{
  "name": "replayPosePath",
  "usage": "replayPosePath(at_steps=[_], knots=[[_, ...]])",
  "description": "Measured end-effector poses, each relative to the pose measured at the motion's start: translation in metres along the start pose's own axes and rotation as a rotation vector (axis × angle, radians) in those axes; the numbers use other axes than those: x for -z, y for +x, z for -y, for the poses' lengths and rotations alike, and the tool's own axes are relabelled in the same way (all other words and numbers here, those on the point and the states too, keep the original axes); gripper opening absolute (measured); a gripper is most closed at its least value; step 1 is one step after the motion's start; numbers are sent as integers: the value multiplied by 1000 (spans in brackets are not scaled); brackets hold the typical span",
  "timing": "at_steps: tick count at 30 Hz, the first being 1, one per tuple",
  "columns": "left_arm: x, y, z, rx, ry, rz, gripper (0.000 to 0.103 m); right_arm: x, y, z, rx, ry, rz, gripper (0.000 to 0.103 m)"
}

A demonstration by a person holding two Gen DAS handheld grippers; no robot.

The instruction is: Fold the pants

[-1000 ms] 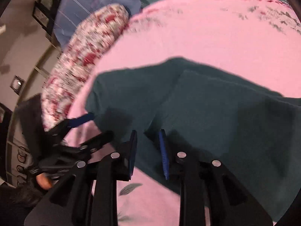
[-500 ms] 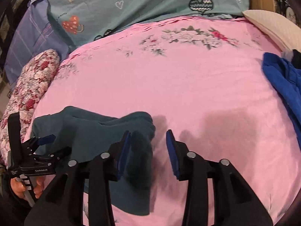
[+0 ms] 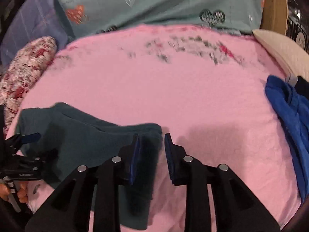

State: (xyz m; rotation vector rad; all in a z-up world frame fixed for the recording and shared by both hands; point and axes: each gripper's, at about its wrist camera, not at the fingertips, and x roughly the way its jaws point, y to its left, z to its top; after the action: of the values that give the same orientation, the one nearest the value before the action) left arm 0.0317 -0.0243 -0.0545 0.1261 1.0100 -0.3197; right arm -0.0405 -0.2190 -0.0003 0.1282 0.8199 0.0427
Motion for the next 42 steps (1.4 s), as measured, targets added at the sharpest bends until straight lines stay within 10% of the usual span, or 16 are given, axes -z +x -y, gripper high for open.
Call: replayPosePath(at_steps=[4,8,11,19,31,33,36,42], knots=[[2,-15,-9,5,-45,40,101,27,40,-15,-37,-25,-216,30],[24,-74,-56,20,-184,157,101,20,9,-44,-190,-48,-58,41],[47,-104,-111,-18,-337,196,101,18,-4,-90,-229,-206,60,77],[73,-69,-220,177,-708,93,101,39,42,-153,-324,-351,-38,78],[45,-38,-228,102,-737,113,99,42,50,-147,-340,-297,-74,78],[41,-38,-225,28,-713,102,69,42,51,-144,-347,-282,-76,77],[41,-31,-222,113,-710,61,15,42,54,-139,-352,-247,-93,70],[33,-59,-187,74,-582,139,13,30,31,-109,-373,-143,9,69]])
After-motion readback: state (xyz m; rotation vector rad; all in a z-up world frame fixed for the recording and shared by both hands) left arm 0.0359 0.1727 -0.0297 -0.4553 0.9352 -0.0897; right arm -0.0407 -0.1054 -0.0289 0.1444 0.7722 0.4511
